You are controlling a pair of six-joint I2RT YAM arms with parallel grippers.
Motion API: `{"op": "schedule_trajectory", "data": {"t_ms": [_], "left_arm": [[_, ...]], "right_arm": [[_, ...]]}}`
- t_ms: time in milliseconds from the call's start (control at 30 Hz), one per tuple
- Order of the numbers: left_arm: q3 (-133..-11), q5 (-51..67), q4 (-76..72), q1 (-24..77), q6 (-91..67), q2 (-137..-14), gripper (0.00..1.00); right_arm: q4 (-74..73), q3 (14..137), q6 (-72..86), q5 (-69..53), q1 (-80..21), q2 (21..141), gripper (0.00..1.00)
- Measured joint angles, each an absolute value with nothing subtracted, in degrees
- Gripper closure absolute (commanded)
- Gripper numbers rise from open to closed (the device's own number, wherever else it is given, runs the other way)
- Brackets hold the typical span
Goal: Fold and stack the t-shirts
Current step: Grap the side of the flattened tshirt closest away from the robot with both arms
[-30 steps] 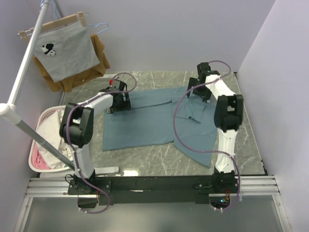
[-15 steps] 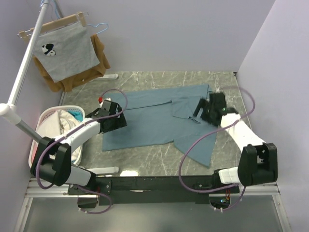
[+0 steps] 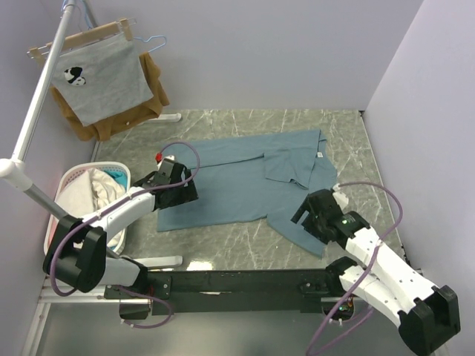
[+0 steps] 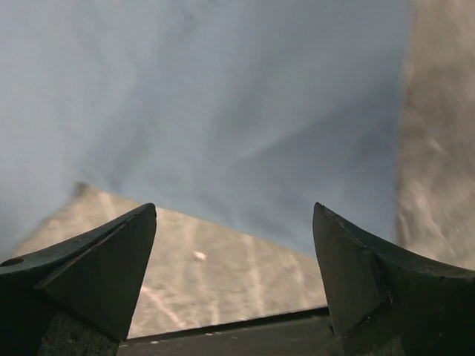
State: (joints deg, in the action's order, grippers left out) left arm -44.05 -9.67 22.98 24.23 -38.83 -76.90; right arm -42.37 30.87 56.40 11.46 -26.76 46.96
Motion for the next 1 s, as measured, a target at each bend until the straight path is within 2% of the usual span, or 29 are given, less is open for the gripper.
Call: {"op": "schedule_trajectory", "data": {"t_ms": [333,533,800,1000], "left_arm": [[-43.0,-8.3,22.9,24.5,-38.6,-76.6,0.07],[-43.0,-7.7,22.9,24.5,-38.4,-76.6,0.07],[-43.0,-6.1,22.0,24.5,-38.2,-76.7,0.07],[-43.0,-5.5,21.7,24.9,-38.2,-76.7,0.07]], "right_arm": [[-51.4,26.1,66.3,16.0,-29.9,44.0,0.06],[-57.0,29.8,71.6,19.6,-35.5,49.7,0.0],[-62.4,36.5,78.0,23.3,-41.9,61.0,0.0],[-62.7,35.0,81.5,22.9,-42.6,60.1,0.0]]}}
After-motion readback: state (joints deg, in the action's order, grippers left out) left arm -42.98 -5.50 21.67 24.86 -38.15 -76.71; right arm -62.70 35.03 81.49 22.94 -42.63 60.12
